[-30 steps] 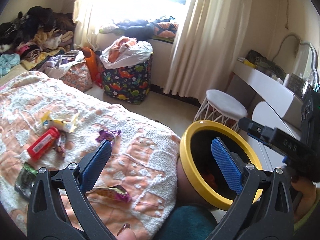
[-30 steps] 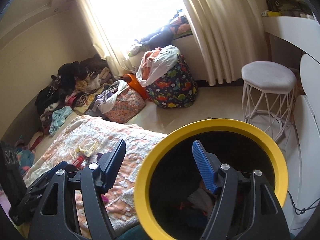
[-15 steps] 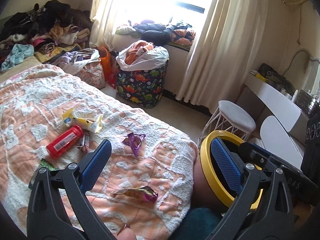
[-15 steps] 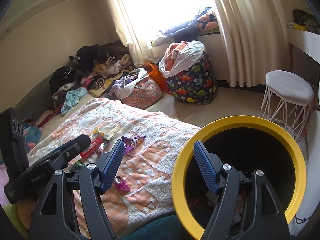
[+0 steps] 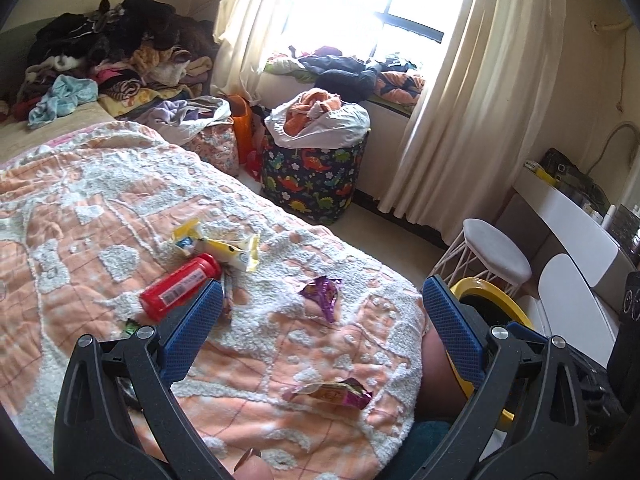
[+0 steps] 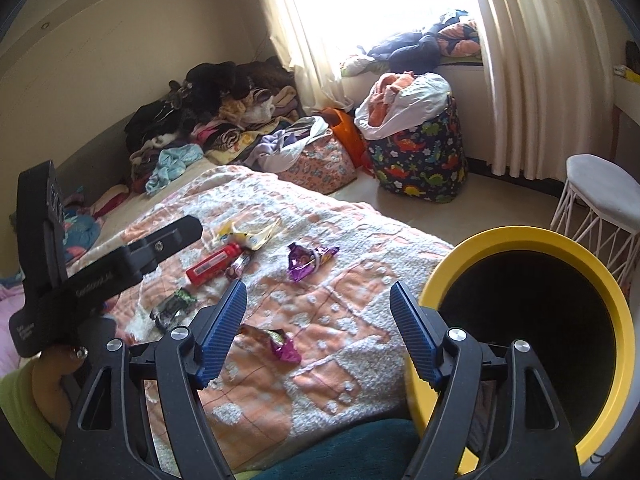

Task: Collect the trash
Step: 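Move both tools back over the bed toward the red bottle, then grasp the red bottle with the left tool while the right tool grasps the gold snack wrapper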

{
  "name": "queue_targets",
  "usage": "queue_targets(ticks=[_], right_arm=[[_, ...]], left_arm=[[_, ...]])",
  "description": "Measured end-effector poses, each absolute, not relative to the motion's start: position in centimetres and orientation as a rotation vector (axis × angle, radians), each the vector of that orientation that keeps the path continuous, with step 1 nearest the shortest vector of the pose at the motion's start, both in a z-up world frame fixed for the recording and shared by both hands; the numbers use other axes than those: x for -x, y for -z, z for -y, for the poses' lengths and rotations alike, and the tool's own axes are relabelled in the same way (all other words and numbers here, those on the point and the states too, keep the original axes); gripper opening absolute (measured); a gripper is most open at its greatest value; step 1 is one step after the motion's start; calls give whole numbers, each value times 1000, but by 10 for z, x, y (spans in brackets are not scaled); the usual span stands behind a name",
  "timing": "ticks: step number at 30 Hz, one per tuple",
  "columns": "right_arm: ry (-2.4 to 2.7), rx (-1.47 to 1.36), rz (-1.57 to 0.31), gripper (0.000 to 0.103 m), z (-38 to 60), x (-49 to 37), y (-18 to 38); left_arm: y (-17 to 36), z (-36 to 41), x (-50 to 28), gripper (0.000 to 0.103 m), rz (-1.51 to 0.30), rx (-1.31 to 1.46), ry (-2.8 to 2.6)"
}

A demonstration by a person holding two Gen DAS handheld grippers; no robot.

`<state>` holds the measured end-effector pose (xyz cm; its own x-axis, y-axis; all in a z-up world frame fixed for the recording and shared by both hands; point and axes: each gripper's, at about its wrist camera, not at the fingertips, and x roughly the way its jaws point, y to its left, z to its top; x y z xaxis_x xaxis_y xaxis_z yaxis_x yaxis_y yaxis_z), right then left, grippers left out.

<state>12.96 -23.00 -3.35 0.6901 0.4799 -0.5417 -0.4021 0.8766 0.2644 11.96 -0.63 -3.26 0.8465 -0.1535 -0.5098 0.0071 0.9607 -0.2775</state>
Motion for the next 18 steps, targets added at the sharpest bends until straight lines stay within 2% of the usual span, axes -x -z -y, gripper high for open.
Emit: queue_targets(ticks=[18], right_arm=[[-595, 3, -762, 72, 173, -128, 63]], left_arm=[[55, -72, -133, 92, -622, 303, -58]])
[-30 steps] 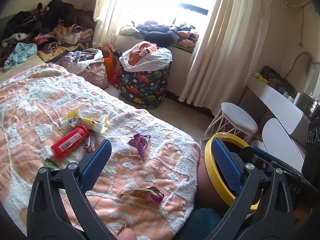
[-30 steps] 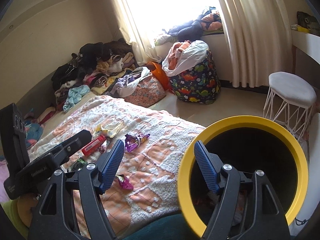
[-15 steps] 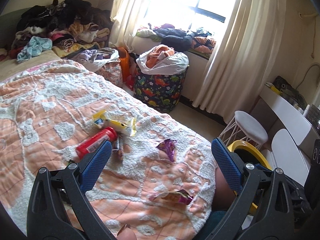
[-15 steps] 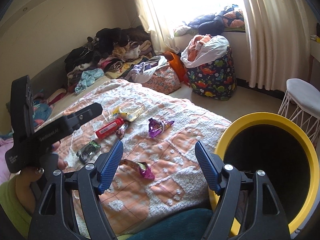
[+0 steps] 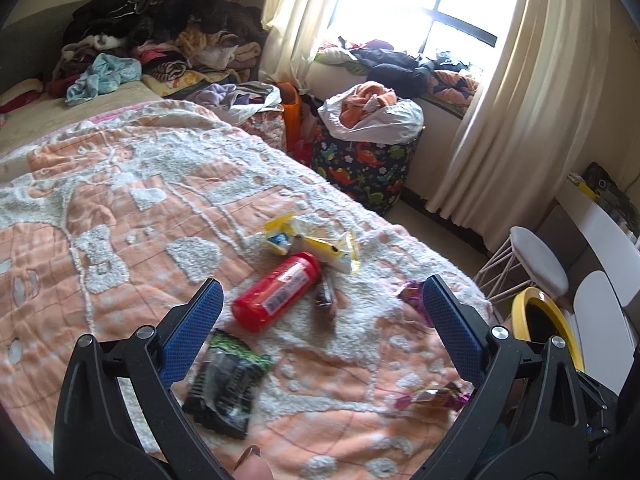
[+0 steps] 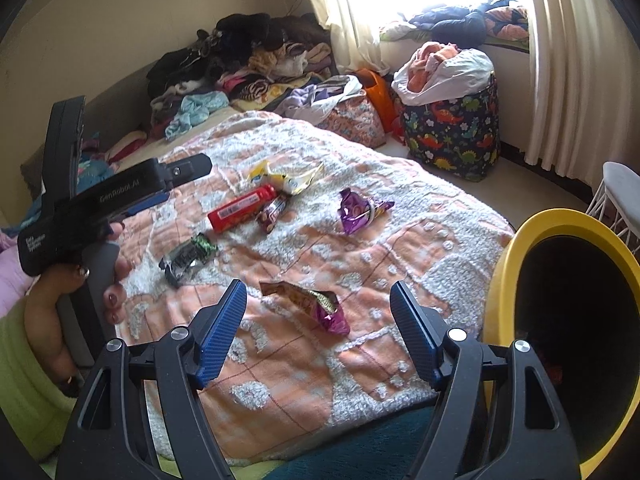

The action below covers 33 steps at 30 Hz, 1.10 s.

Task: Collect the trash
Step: 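Grasp the red bottle with the left tool while the right tool grasps the gold snack wrapper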

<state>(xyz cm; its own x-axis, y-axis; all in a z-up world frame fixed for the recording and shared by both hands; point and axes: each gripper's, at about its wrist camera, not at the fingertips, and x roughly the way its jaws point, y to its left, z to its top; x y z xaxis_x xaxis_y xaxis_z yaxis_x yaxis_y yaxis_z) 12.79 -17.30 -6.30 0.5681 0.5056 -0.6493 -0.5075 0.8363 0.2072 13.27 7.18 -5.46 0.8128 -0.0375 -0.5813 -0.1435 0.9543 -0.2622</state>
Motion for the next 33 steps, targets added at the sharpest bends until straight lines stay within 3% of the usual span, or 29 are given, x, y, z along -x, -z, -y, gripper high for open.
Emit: queue_targets(ticks=[4, 12, 16, 19, 28, 33], right_arm=[[-604, 31, -783, 72, 163, -132, 71], [-612, 87, -819, 72, 146, -142, 85], [-602, 124, -847, 72, 139, -150, 94], [-596, 140, -870, 72, 134, -158, 100], [-629, 193, -955, 71, 114, -175, 120], [-643, 228, -988, 44, 104, -176, 130]], left_arm=[[63, -86, -136, 92, -652, 294, -91], [81, -102, -148, 75, -726, 286, -111], [88, -104, -154, 74, -756, 295, -93], [94, -105, -160, 63, -788, 297, -85], [110, -105, -179, 61, -863, 289, -53], [118, -107, -187, 54, -884, 304, -38]])
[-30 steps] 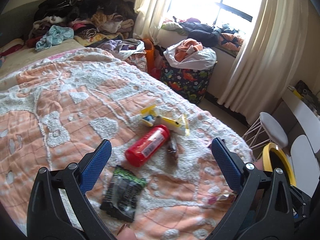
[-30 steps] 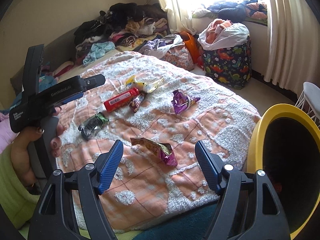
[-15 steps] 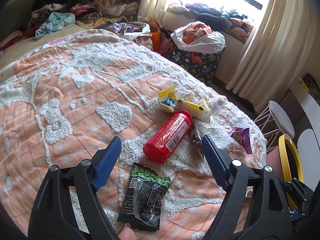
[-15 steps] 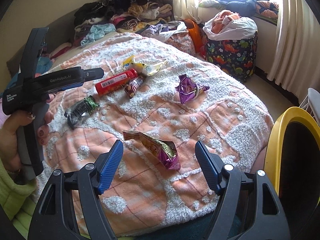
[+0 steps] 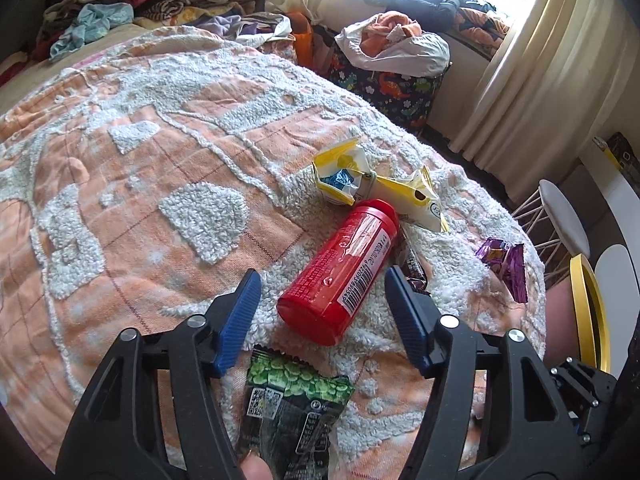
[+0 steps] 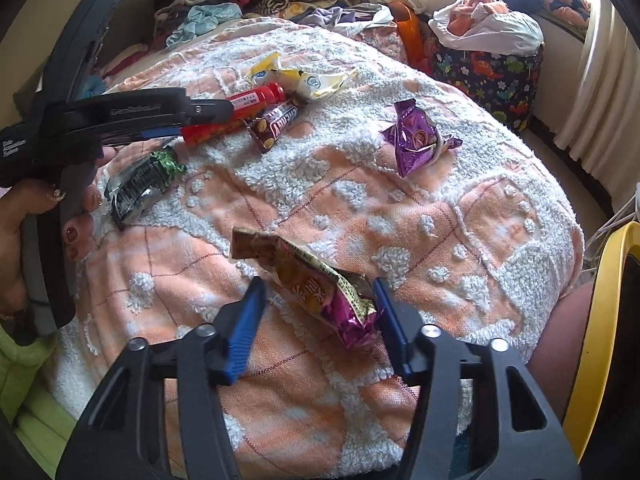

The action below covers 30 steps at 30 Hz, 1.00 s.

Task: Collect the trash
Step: 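Grasp the red bottle with the left tool while the right tool grasps the gold snack wrapper, then carry the red bottle and gold wrapper over the yellow-rimmed bin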

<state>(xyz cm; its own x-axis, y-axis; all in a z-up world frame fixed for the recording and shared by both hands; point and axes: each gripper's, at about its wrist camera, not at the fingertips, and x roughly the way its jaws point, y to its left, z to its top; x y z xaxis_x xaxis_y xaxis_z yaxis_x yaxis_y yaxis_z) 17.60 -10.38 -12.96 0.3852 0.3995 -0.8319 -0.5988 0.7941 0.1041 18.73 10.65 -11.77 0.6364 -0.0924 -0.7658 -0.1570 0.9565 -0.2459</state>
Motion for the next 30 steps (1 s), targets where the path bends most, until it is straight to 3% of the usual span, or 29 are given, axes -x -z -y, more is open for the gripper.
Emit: queue_targets(ticks=[3, 9, 18, 30], right_arm=[[-644, 224, -976, 34, 105, -174, 130], [-635, 180, -955, 26, 115, -172, 127], [-650, 190, -897, 23, 118, -157, 118], [-632, 30, -855, 21, 152, -151, 104]], left_arm=[[120, -104, -188, 49, -885, 293, -38], [120, -100, -187, 42, -884, 281, -32], [113, -90, -173, 32, -843, 282, -7], [77, -79, -154, 30, -748, 323, 31]])
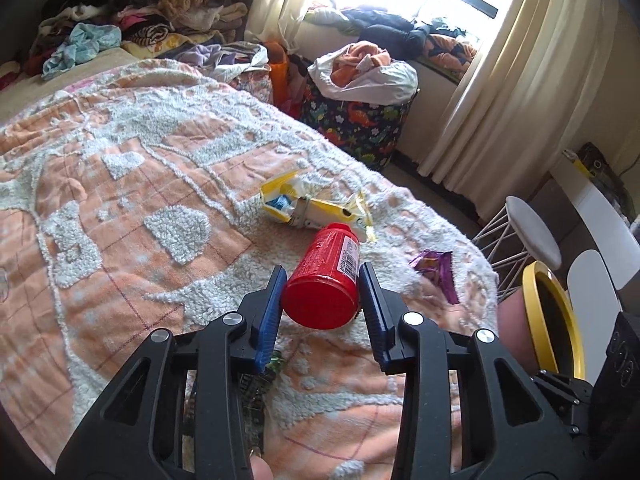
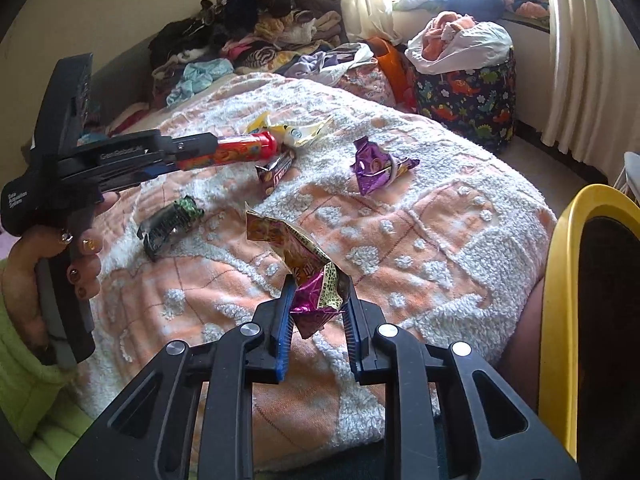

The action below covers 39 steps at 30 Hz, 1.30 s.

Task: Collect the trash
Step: 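Carry the red bottle and gold wrapper over the yellow-rimmed bin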

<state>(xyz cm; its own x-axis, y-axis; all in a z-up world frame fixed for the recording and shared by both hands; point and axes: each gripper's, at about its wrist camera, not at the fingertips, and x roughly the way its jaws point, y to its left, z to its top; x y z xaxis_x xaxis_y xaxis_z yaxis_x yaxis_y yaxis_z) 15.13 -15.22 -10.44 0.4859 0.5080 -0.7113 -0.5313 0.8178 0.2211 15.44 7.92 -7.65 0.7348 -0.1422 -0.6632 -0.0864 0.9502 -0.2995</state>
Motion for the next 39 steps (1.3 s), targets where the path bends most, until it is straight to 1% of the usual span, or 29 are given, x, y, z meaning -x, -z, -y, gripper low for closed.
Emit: queue_targets(ticks=[14, 39], right_arm=[[-617, -29, -793, 21, 175, -141, 84], [-408, -169, -720, 21, 270, -154, 55]], left_arm=[[41, -42, -141, 28, -684, 308, 127], [20, 44, -140, 28, -692, 268, 321]])
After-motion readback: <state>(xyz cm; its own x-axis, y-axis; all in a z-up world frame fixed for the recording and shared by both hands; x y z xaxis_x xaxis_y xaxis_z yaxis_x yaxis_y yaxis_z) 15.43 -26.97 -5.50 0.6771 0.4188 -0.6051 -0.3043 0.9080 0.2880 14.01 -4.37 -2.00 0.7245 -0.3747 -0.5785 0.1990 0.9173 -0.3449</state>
